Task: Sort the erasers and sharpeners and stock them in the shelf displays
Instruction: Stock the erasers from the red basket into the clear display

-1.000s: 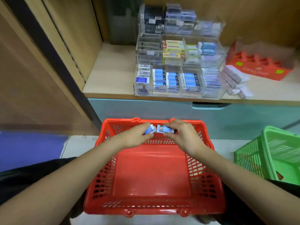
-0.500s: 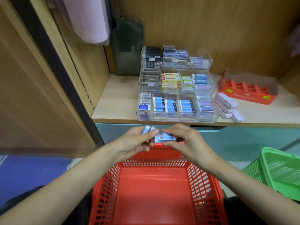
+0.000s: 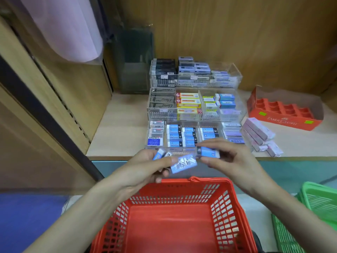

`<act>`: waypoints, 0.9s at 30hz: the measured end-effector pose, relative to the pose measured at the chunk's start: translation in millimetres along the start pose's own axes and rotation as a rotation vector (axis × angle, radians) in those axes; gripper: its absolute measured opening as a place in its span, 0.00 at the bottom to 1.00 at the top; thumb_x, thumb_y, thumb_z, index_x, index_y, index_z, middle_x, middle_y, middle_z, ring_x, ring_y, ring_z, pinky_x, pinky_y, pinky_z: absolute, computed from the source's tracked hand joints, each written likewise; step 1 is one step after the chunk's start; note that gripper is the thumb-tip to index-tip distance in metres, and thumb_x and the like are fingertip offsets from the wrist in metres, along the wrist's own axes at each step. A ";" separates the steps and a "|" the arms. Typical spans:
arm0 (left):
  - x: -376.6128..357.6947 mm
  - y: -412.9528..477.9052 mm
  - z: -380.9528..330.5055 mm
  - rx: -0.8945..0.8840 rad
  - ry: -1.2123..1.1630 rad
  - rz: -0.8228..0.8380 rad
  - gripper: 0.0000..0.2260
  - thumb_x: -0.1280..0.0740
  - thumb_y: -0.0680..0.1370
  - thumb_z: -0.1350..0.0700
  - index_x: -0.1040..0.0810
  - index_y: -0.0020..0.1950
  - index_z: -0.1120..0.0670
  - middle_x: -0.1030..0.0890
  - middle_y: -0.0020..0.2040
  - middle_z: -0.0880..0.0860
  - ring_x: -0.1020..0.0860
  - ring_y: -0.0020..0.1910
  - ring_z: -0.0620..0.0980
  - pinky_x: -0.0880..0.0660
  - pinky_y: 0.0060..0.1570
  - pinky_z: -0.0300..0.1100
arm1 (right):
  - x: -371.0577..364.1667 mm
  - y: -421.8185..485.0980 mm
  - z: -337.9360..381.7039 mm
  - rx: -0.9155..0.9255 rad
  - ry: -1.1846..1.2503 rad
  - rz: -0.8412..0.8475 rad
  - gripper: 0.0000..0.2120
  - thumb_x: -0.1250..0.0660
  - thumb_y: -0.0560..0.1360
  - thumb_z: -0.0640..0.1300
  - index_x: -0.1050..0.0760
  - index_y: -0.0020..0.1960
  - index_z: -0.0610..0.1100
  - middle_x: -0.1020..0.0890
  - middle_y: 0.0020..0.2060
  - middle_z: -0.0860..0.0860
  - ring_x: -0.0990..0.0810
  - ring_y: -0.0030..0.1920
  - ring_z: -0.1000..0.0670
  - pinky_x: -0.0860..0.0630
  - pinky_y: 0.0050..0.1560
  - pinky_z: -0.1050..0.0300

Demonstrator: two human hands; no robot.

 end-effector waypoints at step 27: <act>31.4 21.2 -14.5 -0.013 -0.062 -0.331 0.07 0.34 0.77 0.58 0.20 0.44 0.60 0.27 0.28 0.51 0.29 0.25 0.41 0.35 0.23 0.31 | -23.9 24.4 -34.4 -0.416 0.453 -0.246 0.10 0.33 0.72 0.30 0.28 0.46 0.43 0.21 0.36 0.49 0.21 0.43 0.45 0.20 0.42 0.58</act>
Point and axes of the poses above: each hand's wrist, its own y-axis towards the middle knuckle, its own x-axis out of the back of the hand, z = x × y, the point moved 2 cm from there along y, towards the middle knuckle
